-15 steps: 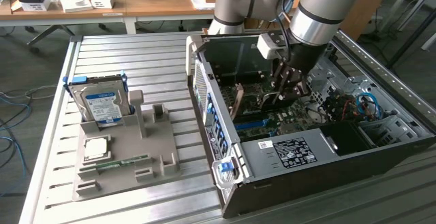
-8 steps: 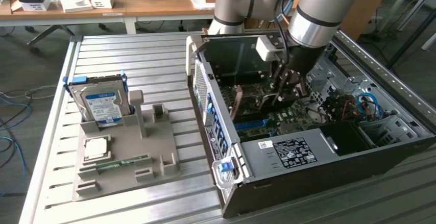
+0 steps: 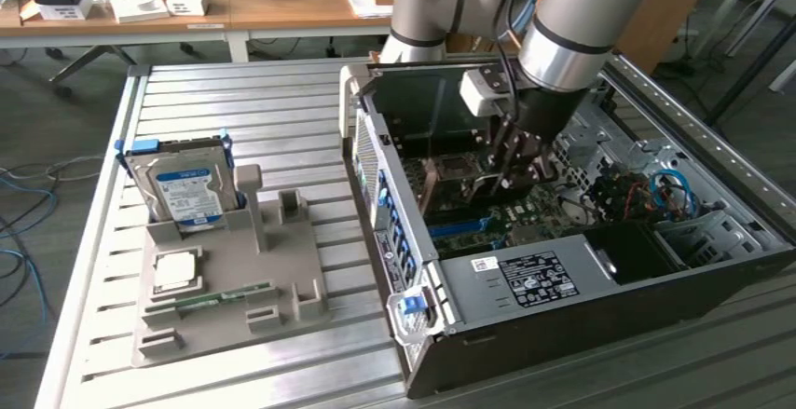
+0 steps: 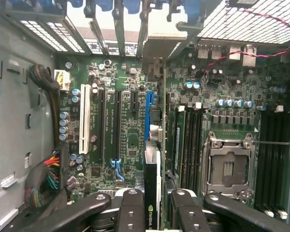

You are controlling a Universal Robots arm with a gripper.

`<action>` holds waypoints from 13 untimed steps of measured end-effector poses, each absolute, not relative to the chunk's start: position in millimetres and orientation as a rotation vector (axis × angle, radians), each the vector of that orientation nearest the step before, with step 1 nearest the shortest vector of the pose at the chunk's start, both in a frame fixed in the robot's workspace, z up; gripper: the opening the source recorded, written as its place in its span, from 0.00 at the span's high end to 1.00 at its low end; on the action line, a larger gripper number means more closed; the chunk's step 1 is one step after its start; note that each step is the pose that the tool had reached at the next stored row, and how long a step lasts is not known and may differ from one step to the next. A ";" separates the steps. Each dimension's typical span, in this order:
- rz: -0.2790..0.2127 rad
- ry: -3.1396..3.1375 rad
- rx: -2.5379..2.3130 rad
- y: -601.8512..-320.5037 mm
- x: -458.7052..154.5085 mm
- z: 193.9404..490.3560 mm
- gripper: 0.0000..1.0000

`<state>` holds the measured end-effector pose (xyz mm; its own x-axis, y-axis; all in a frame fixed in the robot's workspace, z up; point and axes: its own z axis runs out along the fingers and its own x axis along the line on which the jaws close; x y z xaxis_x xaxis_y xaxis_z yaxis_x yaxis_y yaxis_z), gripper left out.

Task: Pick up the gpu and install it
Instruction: 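Insert the gpu into the slot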

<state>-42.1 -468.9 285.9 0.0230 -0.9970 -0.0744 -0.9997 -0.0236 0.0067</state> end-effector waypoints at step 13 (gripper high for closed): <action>0.089 2.161 -2.212 -468.9 -49.1 280.9 0.74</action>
<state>-49.1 -468.9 280.9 0.0229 -0.9970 -0.0743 -0.9997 -0.0234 0.0058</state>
